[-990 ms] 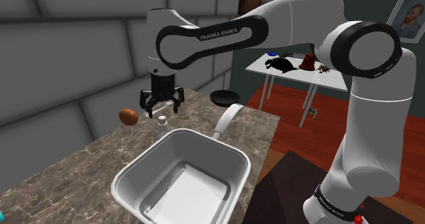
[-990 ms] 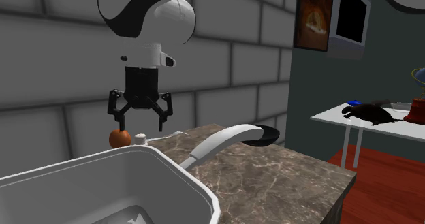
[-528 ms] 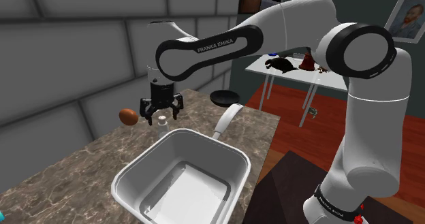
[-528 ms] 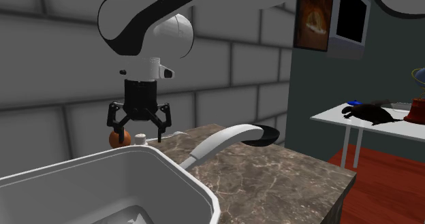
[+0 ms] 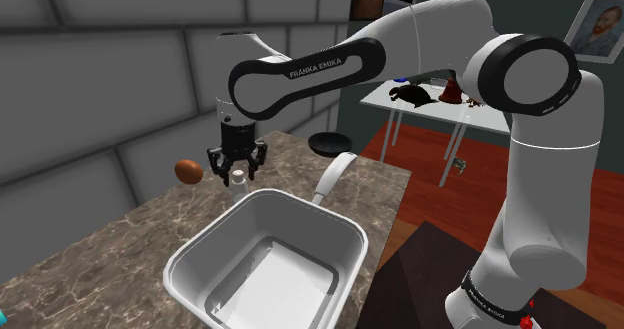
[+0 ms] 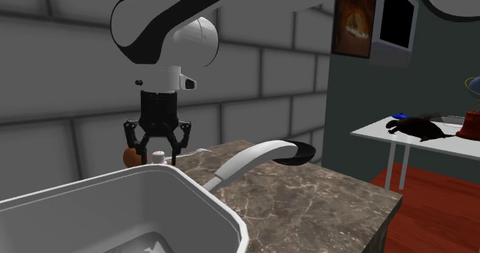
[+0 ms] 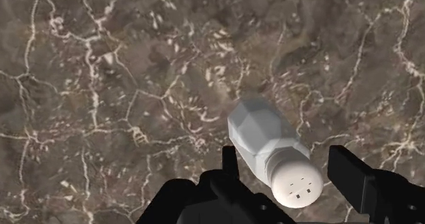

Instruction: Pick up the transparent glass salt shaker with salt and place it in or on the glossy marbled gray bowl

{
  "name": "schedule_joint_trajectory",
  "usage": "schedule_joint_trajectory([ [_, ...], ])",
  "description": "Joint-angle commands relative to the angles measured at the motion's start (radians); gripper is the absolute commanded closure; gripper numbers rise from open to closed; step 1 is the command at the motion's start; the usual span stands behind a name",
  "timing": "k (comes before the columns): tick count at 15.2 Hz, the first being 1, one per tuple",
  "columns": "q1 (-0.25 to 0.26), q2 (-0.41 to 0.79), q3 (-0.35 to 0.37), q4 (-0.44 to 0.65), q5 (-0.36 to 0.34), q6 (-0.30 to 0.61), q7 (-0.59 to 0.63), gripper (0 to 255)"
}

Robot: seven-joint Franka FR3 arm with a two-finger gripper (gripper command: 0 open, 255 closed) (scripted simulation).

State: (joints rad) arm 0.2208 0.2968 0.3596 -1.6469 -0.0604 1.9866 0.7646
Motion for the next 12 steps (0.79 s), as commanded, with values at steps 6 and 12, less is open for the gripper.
schedule_joint_trajectory([
  [6, 0.0, 0.0, 0.0, 0.0, 0.0, 0.0, 0.0, 255],
  [12, 0.0, -0.007, 0.001, 0.031, 0.003, -0.037, -0.001, 255],
])
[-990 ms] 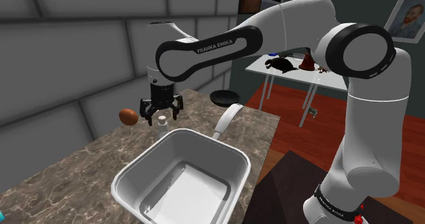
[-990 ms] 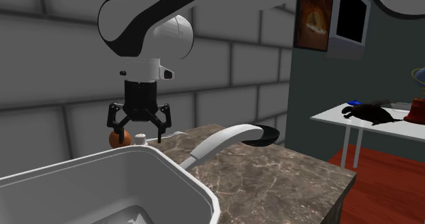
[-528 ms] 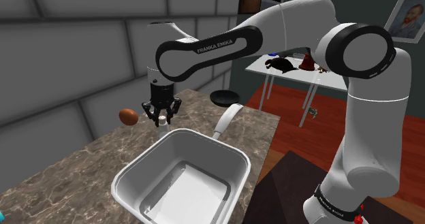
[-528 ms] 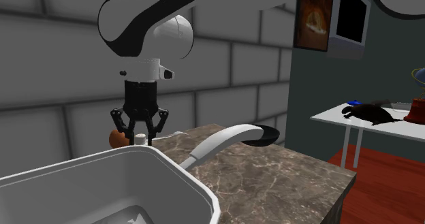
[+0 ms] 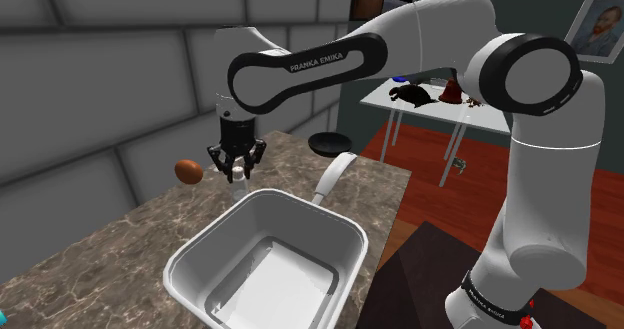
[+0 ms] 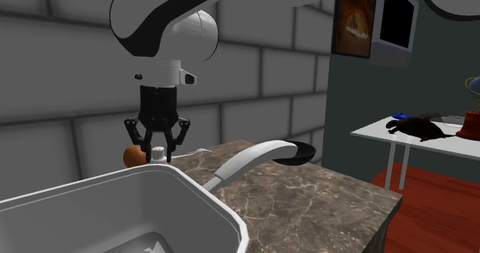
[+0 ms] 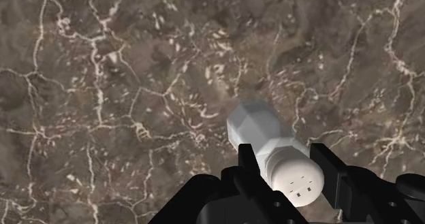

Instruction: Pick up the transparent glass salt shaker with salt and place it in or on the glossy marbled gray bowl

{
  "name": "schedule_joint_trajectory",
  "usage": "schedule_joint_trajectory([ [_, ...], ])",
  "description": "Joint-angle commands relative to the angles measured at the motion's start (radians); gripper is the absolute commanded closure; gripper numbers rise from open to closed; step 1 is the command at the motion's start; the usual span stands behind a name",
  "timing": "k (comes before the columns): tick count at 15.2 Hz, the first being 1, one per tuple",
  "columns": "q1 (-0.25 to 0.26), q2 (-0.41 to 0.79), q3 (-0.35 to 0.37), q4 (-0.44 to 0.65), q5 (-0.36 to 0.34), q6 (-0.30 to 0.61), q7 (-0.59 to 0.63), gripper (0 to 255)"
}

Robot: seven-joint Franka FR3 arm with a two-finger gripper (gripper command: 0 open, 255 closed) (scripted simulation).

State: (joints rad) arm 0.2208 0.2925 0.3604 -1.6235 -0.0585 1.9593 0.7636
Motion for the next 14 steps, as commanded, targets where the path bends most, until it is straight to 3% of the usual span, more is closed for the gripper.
schedule_joint_trajectory([
  [1, 0.0, -0.004, 0.001, 0.019, 0.002, -0.023, 0.0, 255],
  [14, 0.008, -0.007, 0.005, 0.191, 0.003, -0.197, 0.002, 255],
])
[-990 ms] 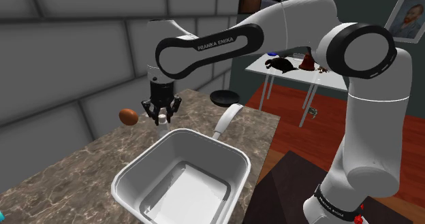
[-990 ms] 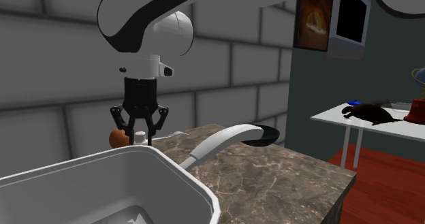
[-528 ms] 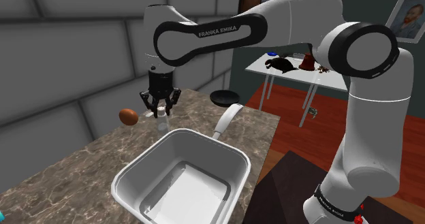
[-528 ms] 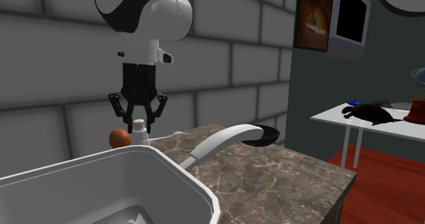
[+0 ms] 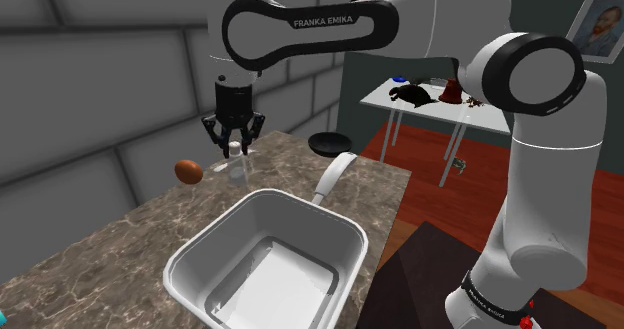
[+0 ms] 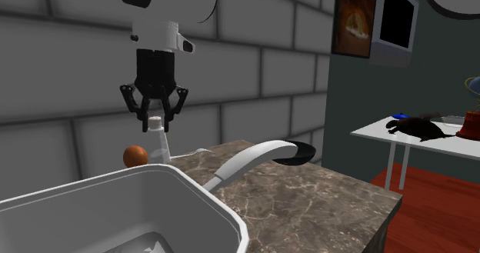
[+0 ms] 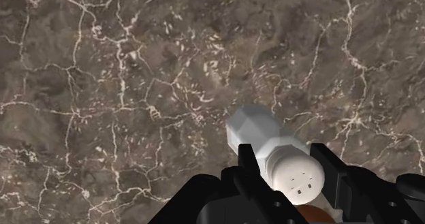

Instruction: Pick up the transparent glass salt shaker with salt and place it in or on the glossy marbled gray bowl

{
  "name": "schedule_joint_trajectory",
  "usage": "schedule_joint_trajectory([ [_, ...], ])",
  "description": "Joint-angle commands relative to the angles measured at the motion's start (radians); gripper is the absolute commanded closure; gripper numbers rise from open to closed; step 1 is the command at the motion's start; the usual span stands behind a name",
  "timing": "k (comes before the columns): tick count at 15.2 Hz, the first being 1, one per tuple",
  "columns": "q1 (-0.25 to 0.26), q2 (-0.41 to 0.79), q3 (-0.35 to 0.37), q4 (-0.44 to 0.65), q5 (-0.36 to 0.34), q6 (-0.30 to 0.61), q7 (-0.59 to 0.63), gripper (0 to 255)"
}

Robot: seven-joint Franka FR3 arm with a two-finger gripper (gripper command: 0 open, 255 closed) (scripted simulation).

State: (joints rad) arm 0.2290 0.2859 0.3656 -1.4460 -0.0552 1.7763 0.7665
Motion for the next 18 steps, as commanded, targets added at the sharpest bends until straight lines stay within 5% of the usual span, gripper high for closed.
schedule_joint_trajectory([
  [1, 0.001, 0.002, 0.0, 0.029, 0.0, -0.028, 0.0, 255],
  [7, 0.009, 0.015, 0.002, 0.118, -0.006, -0.103, 0.004, 255],
  [18, -0.173, -0.146, -0.085, -0.053, 0.077, -0.094, -0.257, 255],
])
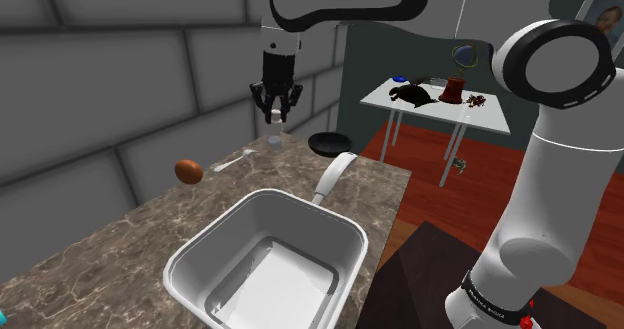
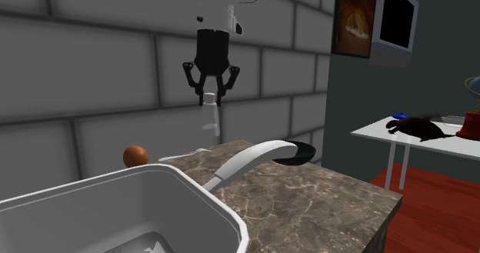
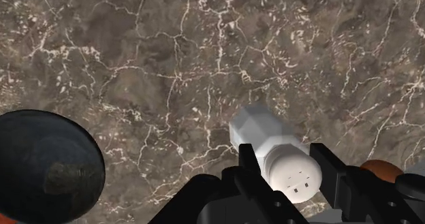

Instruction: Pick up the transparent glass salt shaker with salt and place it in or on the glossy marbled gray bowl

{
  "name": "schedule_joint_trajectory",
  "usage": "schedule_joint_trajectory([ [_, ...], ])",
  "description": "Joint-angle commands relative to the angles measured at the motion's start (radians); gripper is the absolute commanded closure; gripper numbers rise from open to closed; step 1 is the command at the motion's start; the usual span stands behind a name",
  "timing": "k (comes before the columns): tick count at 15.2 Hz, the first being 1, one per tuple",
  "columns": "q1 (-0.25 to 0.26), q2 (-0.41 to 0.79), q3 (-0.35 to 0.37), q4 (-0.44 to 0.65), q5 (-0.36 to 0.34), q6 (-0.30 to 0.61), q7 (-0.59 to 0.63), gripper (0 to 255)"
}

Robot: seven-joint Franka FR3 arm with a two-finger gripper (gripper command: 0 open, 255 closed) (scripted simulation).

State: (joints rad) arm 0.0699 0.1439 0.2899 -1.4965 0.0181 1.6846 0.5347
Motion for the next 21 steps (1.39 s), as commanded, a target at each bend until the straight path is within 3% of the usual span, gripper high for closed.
schedule_joint_trajectory([
  [1, -0.028, -0.012, -0.019, -0.009, 0.009, -0.005, -0.049, 255],
  [10, -0.147, -0.035, -0.109, -0.004, 0.033, -0.043, -0.256, 255],
  [21, -0.278, 0.044, -0.207, 0.125, 0.042, -0.109, -0.482, 255],
])
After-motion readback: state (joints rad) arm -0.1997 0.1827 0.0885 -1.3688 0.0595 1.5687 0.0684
